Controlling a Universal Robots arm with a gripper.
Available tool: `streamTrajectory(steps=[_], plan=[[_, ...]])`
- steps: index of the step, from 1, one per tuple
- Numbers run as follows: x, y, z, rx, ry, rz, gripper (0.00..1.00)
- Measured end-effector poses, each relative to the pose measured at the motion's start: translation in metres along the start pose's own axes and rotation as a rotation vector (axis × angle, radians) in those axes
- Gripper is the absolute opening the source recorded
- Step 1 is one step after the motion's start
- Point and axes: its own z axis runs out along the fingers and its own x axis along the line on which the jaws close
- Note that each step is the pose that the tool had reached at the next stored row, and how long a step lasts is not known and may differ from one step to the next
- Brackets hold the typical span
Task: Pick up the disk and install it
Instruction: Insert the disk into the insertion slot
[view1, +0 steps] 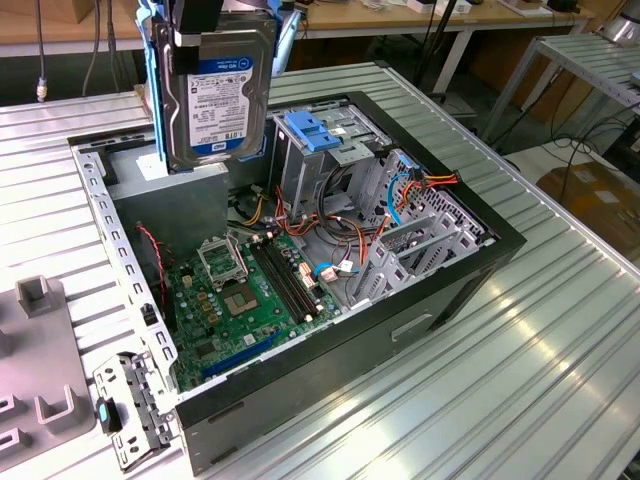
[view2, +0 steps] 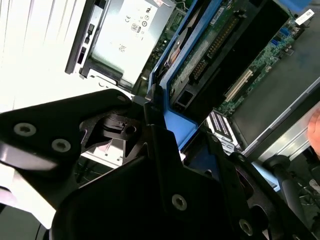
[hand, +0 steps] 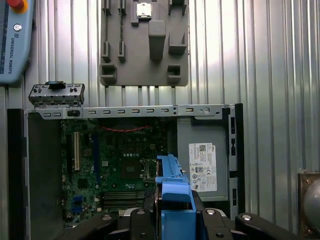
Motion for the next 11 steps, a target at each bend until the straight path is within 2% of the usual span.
streamTrajectory(steps=[8,11], plan=[[0.0037,-0.0007,0.0001,0.0001,0.0026,0.000,0.37],[0.0037,-0.0043,0.0003,0.0002,0.0060,0.000,0.37]])
